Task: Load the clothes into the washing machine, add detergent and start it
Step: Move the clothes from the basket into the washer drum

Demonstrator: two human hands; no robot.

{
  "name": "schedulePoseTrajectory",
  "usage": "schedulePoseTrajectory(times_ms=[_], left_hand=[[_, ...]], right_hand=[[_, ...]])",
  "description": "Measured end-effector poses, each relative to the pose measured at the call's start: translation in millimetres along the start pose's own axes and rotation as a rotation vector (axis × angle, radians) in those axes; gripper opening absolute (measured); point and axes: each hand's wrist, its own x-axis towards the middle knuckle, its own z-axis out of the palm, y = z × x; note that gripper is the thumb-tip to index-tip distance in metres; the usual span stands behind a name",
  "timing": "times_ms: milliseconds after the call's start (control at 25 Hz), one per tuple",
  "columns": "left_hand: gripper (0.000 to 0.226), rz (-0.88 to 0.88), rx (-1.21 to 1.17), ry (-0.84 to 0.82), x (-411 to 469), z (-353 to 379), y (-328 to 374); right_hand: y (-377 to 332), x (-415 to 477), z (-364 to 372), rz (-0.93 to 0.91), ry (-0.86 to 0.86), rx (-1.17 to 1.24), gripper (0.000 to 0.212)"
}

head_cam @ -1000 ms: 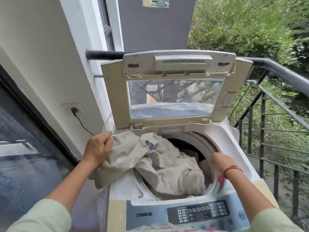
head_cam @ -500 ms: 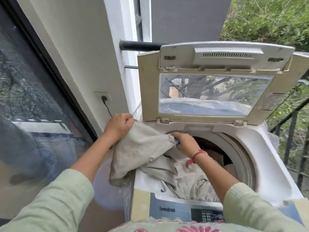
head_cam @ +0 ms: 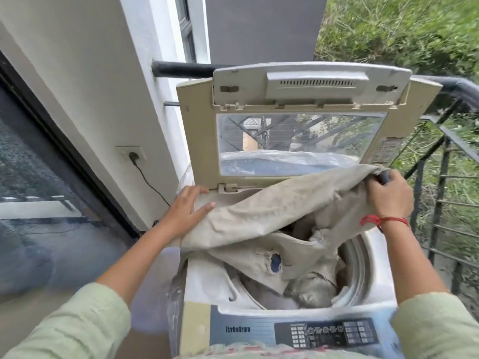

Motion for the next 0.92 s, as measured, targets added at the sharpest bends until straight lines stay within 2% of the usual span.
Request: schedulePoseTrajectory(times_ms=[40, 80, 120, 200, 240, 280, 320, 400, 480, 560, 600, 720, 760, 840, 920], left_hand=[[0.07, -0.029, -0.034, -0.03, -11.7, 7.3, -6.2], [0.075, -0.053, -0.048, -0.073, -21.2, 13.6, -13.0], [0.081, -0.058, -0.017, -0.118, -27.9, 18.7, -16.9], [0.088, -0.016, 0.143, -0.161, -32.6, 31.0, -22.2], [0.09, -0.009, 0.202, -0.152, -31.3, 36.9, -23.9], [0.091, -0.037, 0.229, -0.133, -30.3, 42.1, -25.4], [0.091, -0.083, 0.226, -0.112, -29.5, 46.2, -28.3], [0.078, -0.157, 0.125, -0.087, -28.4, 50.0, -35.0], [0.053, -0.17, 0.098, -0.063, -25.3, 47.9, -36.6], [0.028, -0.175, 0.172, 0.034, -12.8, 33.5, -32.4], [0.022, -0.176, 0.191, 0.113, -4.8, 20.4, -29.5], [0.018, -0.176, 0.144, 0.361, 18.6, -34.4, -25.5], [0.019, -0.196, 0.109, 0.433, 24.0, -54.3, -26.7], [0.025, -0.297, 0.057, 0.507, 27.0, -85.0, -44.8], [0.031, -0.495, 0.044, 0.466, 17.5, -89.9, -86.0]], right_hand=[[8.3, -3.8, 10.2, -0.027, -0.052, 0.0, 0.043], [15.1, -11.7, 20.8, -0.108, -0.2, -0.031, 0.044], [23.1, -19.3, 35.9, -0.183, -0.422, -0.096, 0.047], [23.9, -37.1, 53.8, -0.285, -0.964, -0.491, 0.051], [16.2, -45.0, 54.8, -0.28, -1.15, -0.707, 0.044], [3.8, -52.8, 54.1, -0.316, -1.192, -0.866, 0.034], [-12.0, -62.4, 52.5, -0.399, -1.142, -0.911, 0.027], [-46.7, -90.5, 45.8, -0.555, -1.007, -0.77, 0.029], [-75.8, -130.9, 51.3, -0.762, -1.177, -0.506, 0.03], [-98.6, -178.6, 61.8, -0.96, -1.378, -0.224, 0.014], [-106.0, -196.4, 70.4, -1.045, -1.372, -0.145, 0.016], [-126.7, -221.2, 102.7, -1.221, -1.164, 0.077, 0.033], [-132.2, -223.2, 112.3, -1.23, -1.085, 0.11, 0.039], [-141.3, -222.8, 132.3, -1.264, -0.947, 0.0, 0.053], [-146.4, -219.2, 149.1, -1.29, -0.914, -0.214, 0.061]])
